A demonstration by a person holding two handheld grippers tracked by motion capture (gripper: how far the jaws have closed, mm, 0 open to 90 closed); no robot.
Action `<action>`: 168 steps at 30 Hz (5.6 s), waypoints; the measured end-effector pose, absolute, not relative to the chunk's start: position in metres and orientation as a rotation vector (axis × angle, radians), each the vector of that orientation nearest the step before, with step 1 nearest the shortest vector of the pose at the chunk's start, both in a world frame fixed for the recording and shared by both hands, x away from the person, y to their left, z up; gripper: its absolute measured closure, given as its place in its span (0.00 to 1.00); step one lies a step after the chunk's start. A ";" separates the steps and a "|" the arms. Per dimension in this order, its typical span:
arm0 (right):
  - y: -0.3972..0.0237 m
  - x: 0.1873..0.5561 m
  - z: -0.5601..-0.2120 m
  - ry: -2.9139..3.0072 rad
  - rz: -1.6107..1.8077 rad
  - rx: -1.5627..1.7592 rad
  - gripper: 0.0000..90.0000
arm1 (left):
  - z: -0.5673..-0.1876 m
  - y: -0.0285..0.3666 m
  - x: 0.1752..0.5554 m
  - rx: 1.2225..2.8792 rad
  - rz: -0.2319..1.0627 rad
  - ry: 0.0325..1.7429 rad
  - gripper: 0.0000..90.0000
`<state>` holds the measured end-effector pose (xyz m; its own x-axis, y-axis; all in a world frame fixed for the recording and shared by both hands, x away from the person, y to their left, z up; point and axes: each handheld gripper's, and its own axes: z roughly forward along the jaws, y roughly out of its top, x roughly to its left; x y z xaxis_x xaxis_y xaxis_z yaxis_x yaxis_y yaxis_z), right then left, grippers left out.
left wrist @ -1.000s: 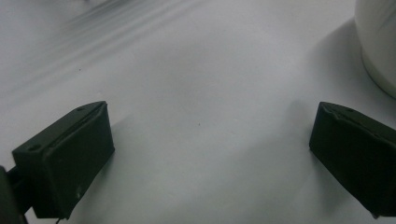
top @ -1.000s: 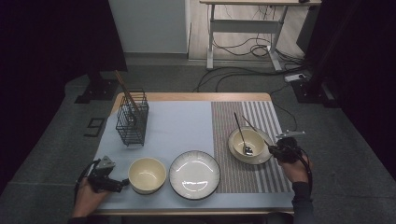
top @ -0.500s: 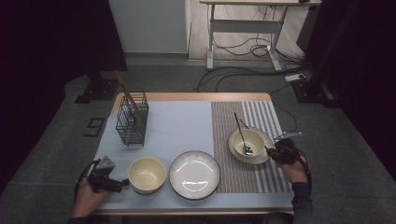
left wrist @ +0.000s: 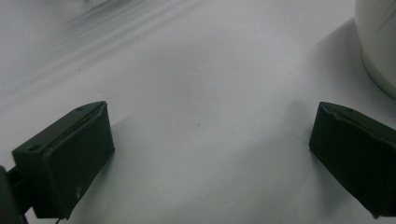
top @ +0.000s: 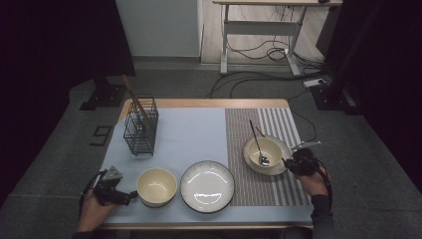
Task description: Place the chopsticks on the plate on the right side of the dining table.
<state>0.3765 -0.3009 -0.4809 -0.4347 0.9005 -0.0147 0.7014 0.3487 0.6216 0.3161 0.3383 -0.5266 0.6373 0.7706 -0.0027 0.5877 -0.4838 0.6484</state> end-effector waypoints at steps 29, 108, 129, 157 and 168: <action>-0.322 0.339 -0.485 2.040 0.687 1.583 0.32 | -0.527 0.338 0.316 2.238 0.384 1.054 0.00; -0.333 0.342 -0.485 2.260 0.745 1.442 0.93 | -0.527 0.338 0.316 2.239 0.384 1.055 0.00; -0.334 0.328 -0.482 2.333 0.759 1.402 0.93 | -0.527 0.338 0.316 2.239 0.384 1.055 0.00; -0.335 0.313 -0.477 2.079 0.752 1.575 0.35 | -0.527 0.338 0.316 2.238 0.384 1.055 0.00; -0.340 0.314 -0.484 2.059 0.692 1.598 0.38 | -0.527 0.338 0.316 2.239 0.384 1.055 0.00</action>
<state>0.3135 -0.3399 -0.4845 -0.2349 0.9712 -0.0392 0.7504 0.2068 0.6278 0.3161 0.3384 -0.5265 0.6378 0.7702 -0.0035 0.5879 -0.4839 0.6483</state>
